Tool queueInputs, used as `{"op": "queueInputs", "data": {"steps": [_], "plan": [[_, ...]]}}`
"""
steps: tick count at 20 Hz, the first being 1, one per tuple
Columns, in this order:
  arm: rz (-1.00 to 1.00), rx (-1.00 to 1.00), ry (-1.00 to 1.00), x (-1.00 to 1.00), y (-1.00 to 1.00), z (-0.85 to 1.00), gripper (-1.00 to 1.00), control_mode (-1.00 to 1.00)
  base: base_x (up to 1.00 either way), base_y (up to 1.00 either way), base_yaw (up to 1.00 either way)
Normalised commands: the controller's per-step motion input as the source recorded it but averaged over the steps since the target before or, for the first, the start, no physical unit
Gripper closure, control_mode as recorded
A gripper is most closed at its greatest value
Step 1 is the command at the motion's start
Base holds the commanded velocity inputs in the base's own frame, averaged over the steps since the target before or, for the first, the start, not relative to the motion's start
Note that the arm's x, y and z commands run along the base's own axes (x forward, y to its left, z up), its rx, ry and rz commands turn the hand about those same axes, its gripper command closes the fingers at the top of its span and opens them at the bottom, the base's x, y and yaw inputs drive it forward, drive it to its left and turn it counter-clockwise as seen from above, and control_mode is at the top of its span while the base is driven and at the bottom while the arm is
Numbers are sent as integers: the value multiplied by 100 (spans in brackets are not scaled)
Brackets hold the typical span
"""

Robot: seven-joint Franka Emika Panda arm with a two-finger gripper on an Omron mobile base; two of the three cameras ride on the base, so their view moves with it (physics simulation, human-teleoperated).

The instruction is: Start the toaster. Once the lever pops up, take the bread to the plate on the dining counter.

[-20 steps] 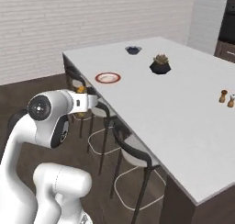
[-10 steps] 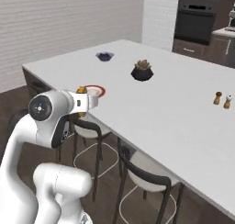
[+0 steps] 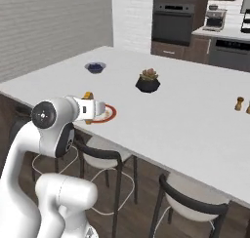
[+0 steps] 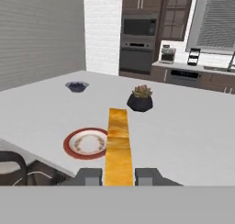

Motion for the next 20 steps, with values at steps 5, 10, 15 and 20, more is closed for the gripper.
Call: {"op": "queueInputs", "data": {"steps": [5,10,15,20], "plan": [[0,0,0,0,0,0,100,100,10,94,-34],[0,0,0,0,0,0,100,100,30,50,-27],[0,0,0,0,0,0,100,100,25,66,-23],[0,0,0,0,0,0,100,100,23,58,-22]]}}
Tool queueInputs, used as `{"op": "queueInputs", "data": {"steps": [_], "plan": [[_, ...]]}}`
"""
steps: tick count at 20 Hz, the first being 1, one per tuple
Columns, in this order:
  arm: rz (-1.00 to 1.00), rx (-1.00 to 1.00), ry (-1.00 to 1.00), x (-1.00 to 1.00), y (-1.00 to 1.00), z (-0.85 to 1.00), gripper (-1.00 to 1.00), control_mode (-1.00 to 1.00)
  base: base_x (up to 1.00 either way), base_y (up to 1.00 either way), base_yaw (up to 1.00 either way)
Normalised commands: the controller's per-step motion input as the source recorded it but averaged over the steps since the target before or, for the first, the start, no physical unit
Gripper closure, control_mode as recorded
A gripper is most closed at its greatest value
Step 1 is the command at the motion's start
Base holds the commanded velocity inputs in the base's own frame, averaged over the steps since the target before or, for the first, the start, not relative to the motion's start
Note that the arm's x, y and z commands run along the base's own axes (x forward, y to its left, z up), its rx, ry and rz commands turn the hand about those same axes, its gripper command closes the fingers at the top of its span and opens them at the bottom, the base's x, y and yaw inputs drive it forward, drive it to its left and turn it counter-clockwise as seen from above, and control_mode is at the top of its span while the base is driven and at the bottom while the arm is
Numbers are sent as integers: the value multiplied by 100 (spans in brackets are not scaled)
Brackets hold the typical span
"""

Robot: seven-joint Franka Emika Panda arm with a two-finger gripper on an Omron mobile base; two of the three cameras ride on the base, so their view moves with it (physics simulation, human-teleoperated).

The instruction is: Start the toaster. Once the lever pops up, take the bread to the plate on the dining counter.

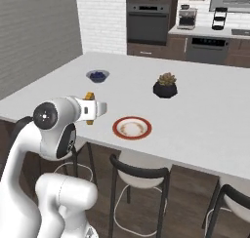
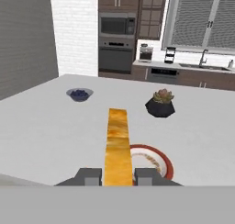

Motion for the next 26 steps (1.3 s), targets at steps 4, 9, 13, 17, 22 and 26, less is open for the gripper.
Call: {"op": "queueInputs", "data": {"steps": [4,9,13,17,22,26], "plan": [[0,0,0,0,0,0,100,100,29,20,-21],[0,0,0,0,0,0,100,100,23,-2,-19],[0,0,0,0,0,0,100,100,22,2,-12],[0,-2,5,18,0,6,100,-100,34,0,-1],[-4,-22,29,95,-1,0,100,-100,0,0,0],[-6,-40,38,91,0,-48,100,-100,0,0,0]]}}
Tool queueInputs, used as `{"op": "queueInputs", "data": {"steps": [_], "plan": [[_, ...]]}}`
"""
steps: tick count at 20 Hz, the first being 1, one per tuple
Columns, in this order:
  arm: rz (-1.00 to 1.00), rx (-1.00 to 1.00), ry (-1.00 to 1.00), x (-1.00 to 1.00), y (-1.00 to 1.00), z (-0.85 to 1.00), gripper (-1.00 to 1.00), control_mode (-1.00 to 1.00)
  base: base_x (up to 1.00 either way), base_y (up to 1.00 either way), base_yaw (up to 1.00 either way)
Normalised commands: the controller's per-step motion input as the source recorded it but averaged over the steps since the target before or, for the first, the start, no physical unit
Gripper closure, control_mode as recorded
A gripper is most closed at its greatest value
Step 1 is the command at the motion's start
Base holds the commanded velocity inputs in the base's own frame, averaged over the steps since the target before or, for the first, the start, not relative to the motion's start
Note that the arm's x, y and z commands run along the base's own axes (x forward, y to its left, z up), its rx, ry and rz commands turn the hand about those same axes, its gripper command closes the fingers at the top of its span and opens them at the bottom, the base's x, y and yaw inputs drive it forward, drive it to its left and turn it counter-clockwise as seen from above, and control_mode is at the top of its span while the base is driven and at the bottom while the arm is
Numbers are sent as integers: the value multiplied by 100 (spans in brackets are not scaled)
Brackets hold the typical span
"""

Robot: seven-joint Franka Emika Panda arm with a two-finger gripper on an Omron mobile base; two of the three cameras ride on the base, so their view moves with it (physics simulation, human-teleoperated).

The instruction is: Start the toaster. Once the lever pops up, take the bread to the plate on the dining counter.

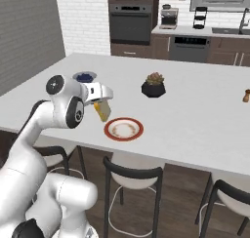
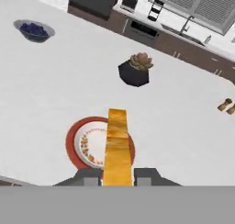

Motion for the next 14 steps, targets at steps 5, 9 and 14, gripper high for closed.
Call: {"op": "queueInputs", "data": {"steps": [5,9,14], "plan": [[-13,-36,37,68,0,-74,100,-100,0,0,0],[-14,-27,48,61,0,-66,100,-100,0,0,0],[-11,-10,19,65,-6,-70,100,-100,0,0,0]]}}
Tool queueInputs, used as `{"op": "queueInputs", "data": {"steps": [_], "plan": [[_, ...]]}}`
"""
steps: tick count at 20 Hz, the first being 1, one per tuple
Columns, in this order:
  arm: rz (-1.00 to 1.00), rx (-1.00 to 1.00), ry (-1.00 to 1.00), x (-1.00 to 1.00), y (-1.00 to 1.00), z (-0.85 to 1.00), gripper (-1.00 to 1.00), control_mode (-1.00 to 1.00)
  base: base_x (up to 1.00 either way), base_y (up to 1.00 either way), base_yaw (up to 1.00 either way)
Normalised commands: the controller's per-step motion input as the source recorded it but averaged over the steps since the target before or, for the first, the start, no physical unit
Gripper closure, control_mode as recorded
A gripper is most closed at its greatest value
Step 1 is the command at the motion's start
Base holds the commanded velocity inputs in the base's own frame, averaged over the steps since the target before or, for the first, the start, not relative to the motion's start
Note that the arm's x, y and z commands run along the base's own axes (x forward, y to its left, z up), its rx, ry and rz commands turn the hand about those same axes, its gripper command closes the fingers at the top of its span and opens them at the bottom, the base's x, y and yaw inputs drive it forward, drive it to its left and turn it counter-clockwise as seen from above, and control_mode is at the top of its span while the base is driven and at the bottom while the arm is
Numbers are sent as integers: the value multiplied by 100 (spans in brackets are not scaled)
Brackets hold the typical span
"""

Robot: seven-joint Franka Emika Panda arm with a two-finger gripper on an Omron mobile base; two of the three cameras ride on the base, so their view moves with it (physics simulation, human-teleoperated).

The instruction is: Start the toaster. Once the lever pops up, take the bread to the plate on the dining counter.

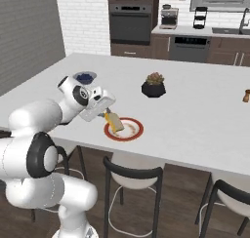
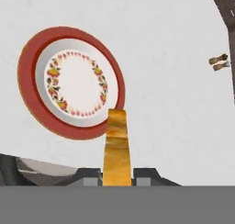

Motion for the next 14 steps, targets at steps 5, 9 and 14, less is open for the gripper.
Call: {"op": "queueInputs", "data": {"steps": [5,9,14], "plan": [[-10,-6,3,48,0,-61,100,-100,0,0,0],[-8,-7,0,32,0,-46,100,-100,0,0,0],[-6,-5,-4,30,-1,-18,100,-100,0,0,0]]}}
